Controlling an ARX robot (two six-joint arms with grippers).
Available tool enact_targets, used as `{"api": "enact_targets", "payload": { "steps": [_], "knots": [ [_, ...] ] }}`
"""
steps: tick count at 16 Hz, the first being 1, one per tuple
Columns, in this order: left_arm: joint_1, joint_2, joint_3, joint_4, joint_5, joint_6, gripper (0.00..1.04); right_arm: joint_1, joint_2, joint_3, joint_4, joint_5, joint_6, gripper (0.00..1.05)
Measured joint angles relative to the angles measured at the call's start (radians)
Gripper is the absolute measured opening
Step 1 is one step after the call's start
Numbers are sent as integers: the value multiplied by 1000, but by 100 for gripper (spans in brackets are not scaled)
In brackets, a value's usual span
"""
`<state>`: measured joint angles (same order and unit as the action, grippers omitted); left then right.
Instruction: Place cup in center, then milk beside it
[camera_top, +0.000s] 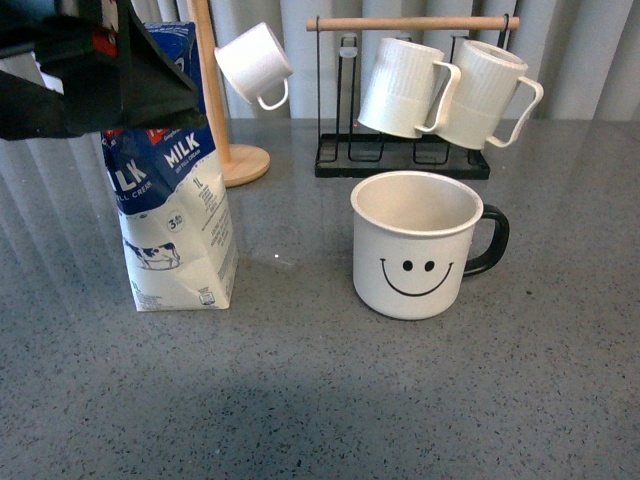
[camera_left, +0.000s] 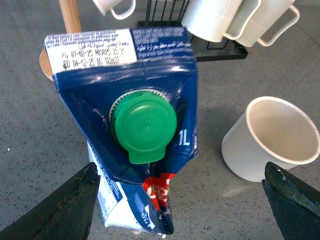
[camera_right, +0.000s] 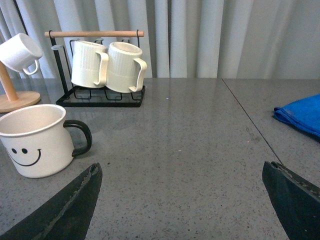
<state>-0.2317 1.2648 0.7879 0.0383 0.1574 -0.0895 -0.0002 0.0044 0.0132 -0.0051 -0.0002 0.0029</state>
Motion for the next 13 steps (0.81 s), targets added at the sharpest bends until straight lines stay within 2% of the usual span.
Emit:
{"api": "enact_targets", "payload": {
  "steps": [1,6,7,8,13],
  "knots": [
    [-4,11,-8,3,-11,5,93,0,0,0,0,0,0,98],
    [-15,19,-9,15,-51,28,37,0,0,0,0,0,0,98],
    [-18,19,-9,14,-63,36,12,0,0,0,0,0,0,98],
    [-20,19,-8,14,-73,36,3,0,0,0,0,0,0,98],
    [-54,15,8,-2,-83,20,2,0,0,0,0,0,0,98]
  ]
}}
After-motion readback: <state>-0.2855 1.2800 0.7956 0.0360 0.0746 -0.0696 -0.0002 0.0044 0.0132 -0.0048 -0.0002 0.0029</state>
